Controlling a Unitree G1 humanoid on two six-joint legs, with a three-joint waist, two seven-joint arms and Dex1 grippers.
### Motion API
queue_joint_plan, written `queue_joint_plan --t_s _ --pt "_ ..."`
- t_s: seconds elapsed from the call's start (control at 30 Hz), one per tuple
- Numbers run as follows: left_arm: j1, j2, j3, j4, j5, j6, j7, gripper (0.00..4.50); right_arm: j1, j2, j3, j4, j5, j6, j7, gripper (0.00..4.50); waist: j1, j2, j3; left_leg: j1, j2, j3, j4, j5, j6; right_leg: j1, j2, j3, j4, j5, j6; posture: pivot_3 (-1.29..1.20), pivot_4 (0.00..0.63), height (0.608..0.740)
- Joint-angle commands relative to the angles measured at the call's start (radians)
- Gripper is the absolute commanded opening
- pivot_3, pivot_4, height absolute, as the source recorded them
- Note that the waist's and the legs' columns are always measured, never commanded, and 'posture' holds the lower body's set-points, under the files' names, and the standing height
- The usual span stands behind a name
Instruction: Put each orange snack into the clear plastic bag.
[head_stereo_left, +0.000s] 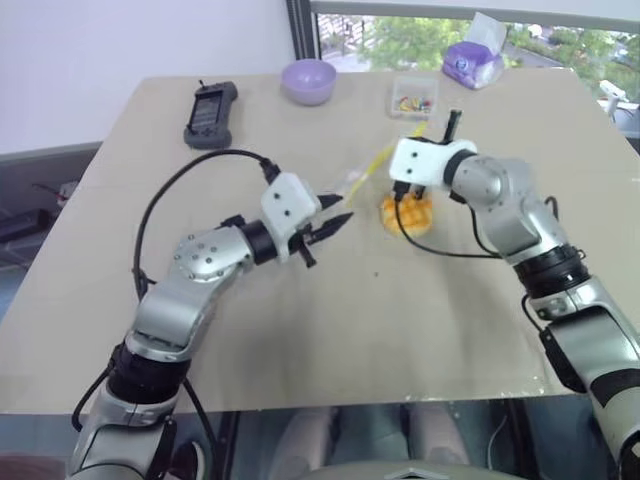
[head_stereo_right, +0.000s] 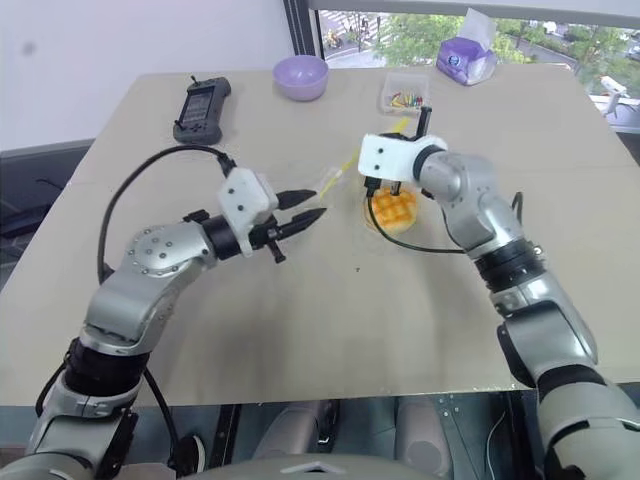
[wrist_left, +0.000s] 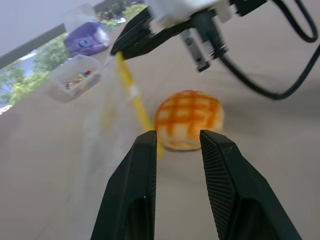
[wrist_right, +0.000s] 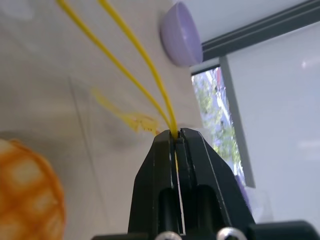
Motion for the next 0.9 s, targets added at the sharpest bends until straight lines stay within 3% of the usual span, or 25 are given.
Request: queue_joint_plan --t_s 0.03,0.57,0.9 --pt "-0.016 0.002 -0.013 0.003 0.034 -0.016 -0.009 1.43 -0.021 0.029 -0.018 -0.062 0.002 0.058 -0.002 0.00 0.000 0.000 0.000 0.000 0.000 0.000 0.000 0.000 0.000 0.000 0.000 0.000 0.001 0.000 0.000 0.00 0.150 0.740" --pt "-0.007 -0.049 0.073 -0.050 0.054 0.058 0.078 1.43 -0.007 0.082 0.004 -0.051 -0.030 0.188 -0.040 0.00 0.001 0.000 0.000 0.000 0.000 0.001 0.001 0.001 -0.001 -0.002 0.001 0.003 0.005 0.000 0.000 0.00 0.150 0.740" --pt "0.008 -0.001 0.053 -0.022 0.197 0.060 0.145 1.43 0.023 0.181 0.074 -0.131 -0.143 0.367 -0.084 0.00 -0.008 0.000 0.000 0.000 0.000 0.002 0.001 0.001 -0.001 -0.004 0.001 0.004 0.006 0.000 0.000 0.00 0.150 0.740"
